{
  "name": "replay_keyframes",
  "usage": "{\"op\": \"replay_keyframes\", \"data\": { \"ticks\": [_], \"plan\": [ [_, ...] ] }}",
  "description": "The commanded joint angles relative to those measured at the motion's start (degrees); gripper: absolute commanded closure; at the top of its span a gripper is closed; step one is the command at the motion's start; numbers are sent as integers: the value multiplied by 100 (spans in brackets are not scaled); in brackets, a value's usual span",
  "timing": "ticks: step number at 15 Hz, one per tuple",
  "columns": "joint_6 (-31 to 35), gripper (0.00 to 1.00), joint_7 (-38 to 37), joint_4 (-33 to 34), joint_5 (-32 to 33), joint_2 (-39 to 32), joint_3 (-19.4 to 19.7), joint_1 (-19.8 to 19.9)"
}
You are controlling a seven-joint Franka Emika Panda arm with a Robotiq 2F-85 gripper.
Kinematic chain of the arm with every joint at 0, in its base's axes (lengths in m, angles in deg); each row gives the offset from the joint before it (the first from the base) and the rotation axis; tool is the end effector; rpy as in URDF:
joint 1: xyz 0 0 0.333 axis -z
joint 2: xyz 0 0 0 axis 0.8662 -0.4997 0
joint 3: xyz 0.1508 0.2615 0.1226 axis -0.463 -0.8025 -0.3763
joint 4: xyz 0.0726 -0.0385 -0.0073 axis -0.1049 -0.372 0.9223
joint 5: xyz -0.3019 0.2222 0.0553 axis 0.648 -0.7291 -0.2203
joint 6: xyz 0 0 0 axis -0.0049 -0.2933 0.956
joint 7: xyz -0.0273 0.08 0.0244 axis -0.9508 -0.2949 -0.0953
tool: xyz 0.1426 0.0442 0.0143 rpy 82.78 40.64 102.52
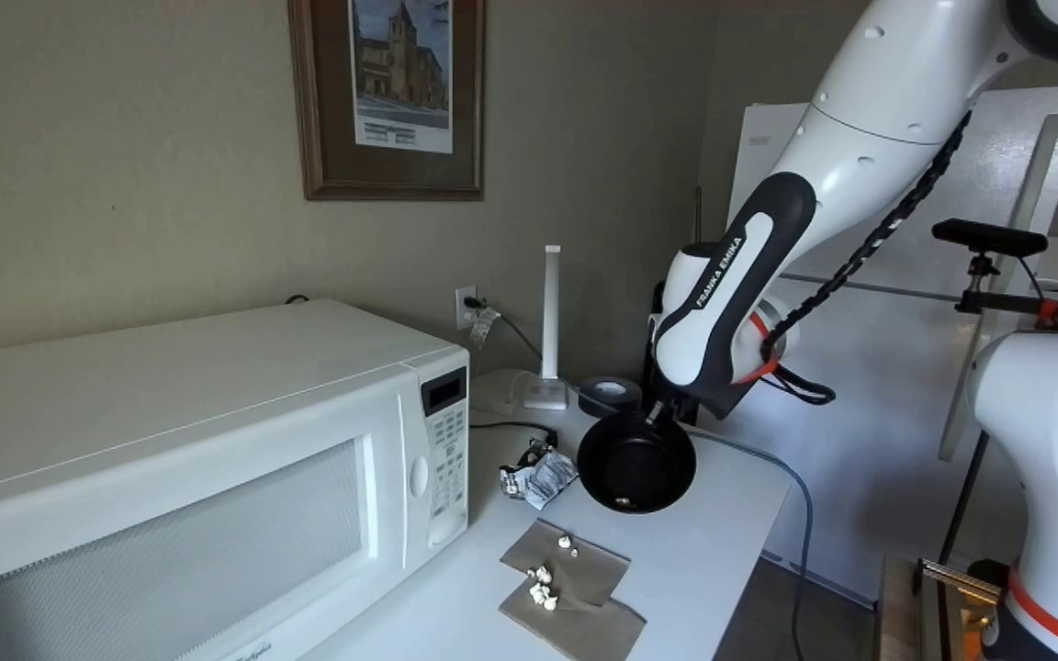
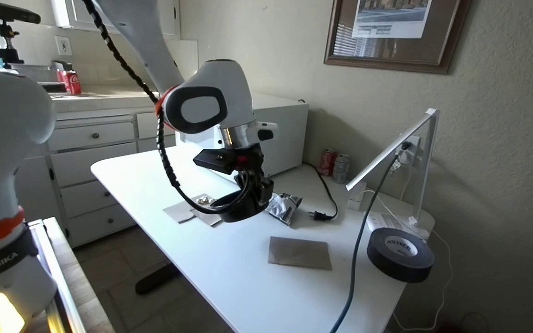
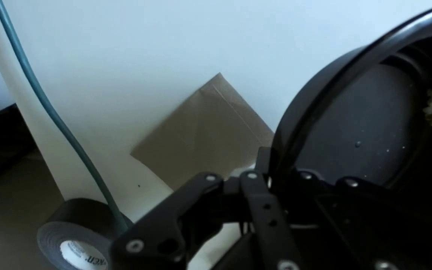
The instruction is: Pour the contents of the black bowl onto the brown paper
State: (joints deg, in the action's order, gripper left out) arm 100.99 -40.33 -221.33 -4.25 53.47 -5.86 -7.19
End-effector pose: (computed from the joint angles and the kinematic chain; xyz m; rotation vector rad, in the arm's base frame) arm 0.4279 -0.1228 0.2297 2.8907 -0.1032 0.2840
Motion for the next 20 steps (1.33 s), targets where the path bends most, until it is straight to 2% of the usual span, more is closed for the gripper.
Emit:
{"op": "replay_keyframes", "data": {
  "ticks": [1,7,12,13,14,17,18,20],
  "plan": [
    [-518,98,235,77,-14,484,-134,460],
    [-454,98,558,-45,-92,760,-438,992],
    [-456,98,764,-217,-241,688,-950,1463],
    [-388,98,155,-240,610,952,-1663,2353],
    [-400,98,126,-245,690,925,-1912,2607],
    [-398,98,-87,-215,1006,826,-3042,3810],
    [-361,98,606,-211,97,581,-2825,3432],
    [-343,98,849,-177,-198,518,-3166,3766]
  ]
}}
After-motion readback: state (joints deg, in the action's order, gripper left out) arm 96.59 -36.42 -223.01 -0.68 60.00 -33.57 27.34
